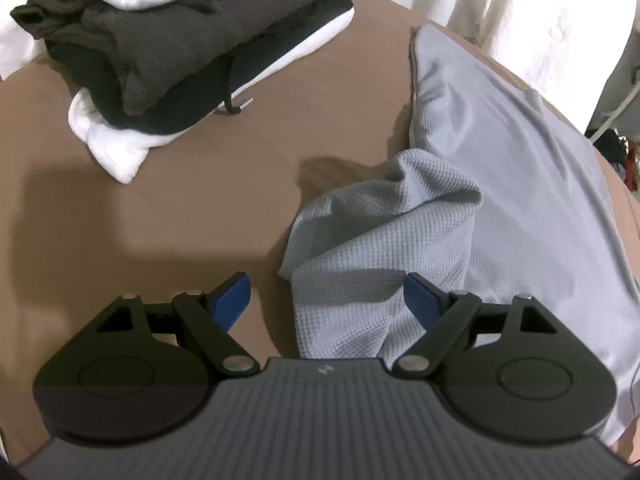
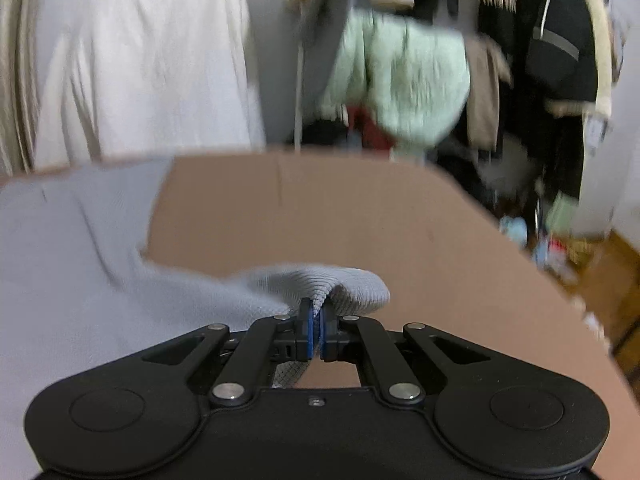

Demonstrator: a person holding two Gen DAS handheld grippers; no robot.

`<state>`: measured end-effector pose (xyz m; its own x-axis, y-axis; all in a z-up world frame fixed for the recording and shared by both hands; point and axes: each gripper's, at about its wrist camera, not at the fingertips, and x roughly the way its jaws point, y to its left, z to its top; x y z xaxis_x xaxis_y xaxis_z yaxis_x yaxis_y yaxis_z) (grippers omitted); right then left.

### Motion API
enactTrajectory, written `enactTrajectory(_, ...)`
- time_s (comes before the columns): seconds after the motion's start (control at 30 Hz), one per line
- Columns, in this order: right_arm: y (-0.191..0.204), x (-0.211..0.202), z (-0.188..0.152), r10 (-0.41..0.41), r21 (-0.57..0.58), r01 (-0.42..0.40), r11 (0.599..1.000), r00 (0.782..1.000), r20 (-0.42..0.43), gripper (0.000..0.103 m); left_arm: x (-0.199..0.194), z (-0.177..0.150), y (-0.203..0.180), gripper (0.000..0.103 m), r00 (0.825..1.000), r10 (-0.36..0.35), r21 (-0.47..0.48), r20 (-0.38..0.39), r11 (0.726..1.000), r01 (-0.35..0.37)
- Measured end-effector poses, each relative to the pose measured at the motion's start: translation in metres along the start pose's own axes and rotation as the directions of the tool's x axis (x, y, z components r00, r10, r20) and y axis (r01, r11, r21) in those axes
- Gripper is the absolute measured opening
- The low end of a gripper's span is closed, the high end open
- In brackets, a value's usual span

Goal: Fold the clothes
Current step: 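Lay the sweatshirt flat on the bed and open the left gripper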

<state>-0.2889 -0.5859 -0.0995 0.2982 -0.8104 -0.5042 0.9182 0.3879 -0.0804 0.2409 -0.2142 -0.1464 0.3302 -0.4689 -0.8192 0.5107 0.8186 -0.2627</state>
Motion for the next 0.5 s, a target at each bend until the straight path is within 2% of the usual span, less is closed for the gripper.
enactTrajectory(0.1, 0.004, 0.009, -0.007, -0.048, -0.061, 0.044, 0.997, 0.997, -0.053, 0.003, 0.000, 0.002, 0.005, 0.084, 1.000, 0.010, -0.022, 0.004, 1.000, -0.010)
enactTrajectory(0.2, 0.006, 0.032, -0.030, -0.140, -0.143, 0.117, 0.983, 0.977, -0.161, 0.004, 0.001, 0.003, 0.007, 0.084, 1.000, 0.022, -0.027, 0.002, 0.999, -0.022)
enactTrajectory(0.27, 0.008, 0.030, -0.035, -0.157, -0.165, 0.130, 0.978, 0.973, -0.167, 0.004, 0.002, 0.001, 0.005, 0.084, 0.999, 0.041, -0.006, -0.002, 0.999, -0.041)
enactTrajectory(0.33, 0.010, 0.017, -0.030, -0.176, -0.175, 0.152, 0.973, 0.976, -0.130, 0.008, 0.003, 0.001, 0.002, 0.084, 0.999, 0.052, 0.014, -0.004, 0.999, -0.052)
enactTrajectory(0.4, 0.015, 0.002, -0.021, -0.193, -0.185, 0.176, 0.967, 0.978, -0.078, 0.031, 0.004, 0.001, -0.001, 0.084, 0.999, 0.046, 0.022, 0.001, 0.999, -0.047)
enactTrajectory(0.5, 0.028, -0.026, -0.005, -0.148, -0.167, 0.148, 0.975, 0.989, 0.014, 0.047, 0.004, 0.002, -0.002, 0.084, 0.999, 0.038, 0.024, 0.007, 0.999, -0.038)
